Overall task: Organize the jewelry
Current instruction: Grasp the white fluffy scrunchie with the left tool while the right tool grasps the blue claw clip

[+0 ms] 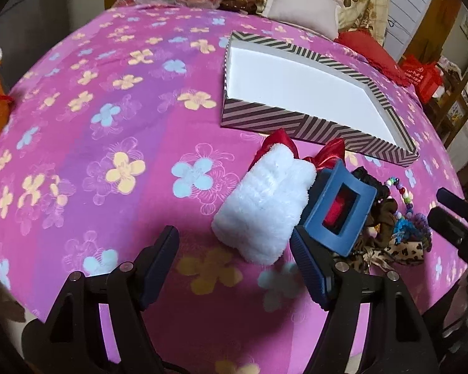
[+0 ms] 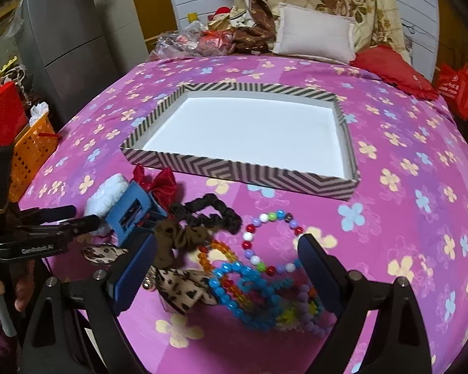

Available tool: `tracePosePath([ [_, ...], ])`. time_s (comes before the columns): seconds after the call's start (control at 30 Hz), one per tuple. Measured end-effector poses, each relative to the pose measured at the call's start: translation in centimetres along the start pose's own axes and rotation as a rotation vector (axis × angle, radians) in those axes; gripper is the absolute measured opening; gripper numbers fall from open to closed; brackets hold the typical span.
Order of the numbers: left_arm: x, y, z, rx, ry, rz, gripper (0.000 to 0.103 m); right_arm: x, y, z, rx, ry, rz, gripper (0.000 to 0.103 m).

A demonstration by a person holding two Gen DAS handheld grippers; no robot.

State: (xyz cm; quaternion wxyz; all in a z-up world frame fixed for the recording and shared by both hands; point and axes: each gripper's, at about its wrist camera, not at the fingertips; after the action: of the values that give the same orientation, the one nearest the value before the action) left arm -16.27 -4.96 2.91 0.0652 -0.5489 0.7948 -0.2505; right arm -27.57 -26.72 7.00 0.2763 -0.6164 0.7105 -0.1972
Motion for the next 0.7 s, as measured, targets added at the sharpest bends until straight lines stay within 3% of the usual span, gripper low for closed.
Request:
tracePosePath([
  [0.1,-0.3,-0.2,0.4,-0.007,0.018,-0.007,0.060,-0.9,-0.5,0.5,-0.007,-0.022,-0.023,0.093],
  [0.2,-0.4,-0.5,0.8,-0.024,0.074,-0.008,0.038,-1.8,-1.1,1.0,-0.017,-0.065,-0.041,0.082],
  [0.4,-0.6,-1.0,0.1,0.025,0.058,-0.019,0.023,-4.2,-2.2,2.6,-0.057,-0.131,-0.124,0.061],
  [0.5,-1.5,-1.4,-0.5,0.054,0.019,-0.043,0.022,-5.7,-2.9,3.8,-0.088,-0.144,-0.196,0.054],
  [0.7,-2.0,-1.5,-0.4,0.054,0.017,-0.053,0.022,-7.2,-3.6,6.8,-0.194,-0.167,-0.281,0.039],
])
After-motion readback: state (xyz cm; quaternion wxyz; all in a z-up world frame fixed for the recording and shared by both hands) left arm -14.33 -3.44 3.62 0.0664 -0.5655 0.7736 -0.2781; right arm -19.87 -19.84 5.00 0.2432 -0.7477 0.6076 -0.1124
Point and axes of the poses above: each gripper's, at about its wrist camera, not at the fingertips, and z roughly the way its jaws point, x to its right, y to its underside, and after that the axes turned 2 degrees about -y, right-handed
